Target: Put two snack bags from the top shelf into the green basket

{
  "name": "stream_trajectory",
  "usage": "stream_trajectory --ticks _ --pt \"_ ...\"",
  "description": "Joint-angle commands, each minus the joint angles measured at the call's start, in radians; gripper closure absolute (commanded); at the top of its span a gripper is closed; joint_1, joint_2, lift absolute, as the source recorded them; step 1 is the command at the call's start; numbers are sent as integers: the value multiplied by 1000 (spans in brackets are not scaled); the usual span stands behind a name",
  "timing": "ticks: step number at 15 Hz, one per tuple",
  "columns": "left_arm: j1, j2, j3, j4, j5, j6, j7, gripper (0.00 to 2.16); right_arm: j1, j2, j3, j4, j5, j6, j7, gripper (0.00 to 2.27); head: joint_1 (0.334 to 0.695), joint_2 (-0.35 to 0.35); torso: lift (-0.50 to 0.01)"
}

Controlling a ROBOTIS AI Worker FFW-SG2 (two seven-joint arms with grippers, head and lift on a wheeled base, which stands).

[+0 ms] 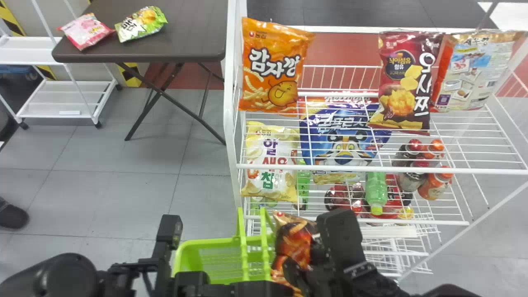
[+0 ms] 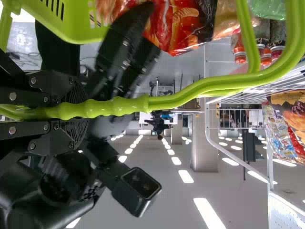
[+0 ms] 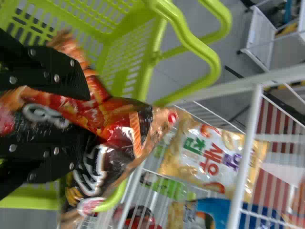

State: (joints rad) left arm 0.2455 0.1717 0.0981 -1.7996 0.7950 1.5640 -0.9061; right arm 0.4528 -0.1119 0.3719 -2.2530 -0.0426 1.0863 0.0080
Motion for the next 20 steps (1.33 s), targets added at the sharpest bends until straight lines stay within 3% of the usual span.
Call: stream_trajectory --ticks 1,7,11,14,17,20 --pt "2 0 0 0 0 7 -1 2145 23 1 -93 -2 -85 -133 27 66 695 -21 -1" --pt "6 -1 0 -1 1 7 -1 2145 67 41 -355 -19 -310 -191 175 73 695 -107 -1" --pt "6 -1 -3 -3 0 7 1 2145 47 51 -479 -36 -310 -354 171 76 695 -173 -1" --pt "6 -1 -11 -11 -2 7 1 2145 -71 49 -590 -13 -299 -344 150 76 695 -280 -1" --pt "6 0 -11 -15 -3 7 4 2145 -207 29 -660 116 -292 -390 144 80 695 -350 -1" --pt "5 8 -9 -23 -3 7 10 2145 -316 0 -691 253 -266 -458 144 80 695 -350 -1"
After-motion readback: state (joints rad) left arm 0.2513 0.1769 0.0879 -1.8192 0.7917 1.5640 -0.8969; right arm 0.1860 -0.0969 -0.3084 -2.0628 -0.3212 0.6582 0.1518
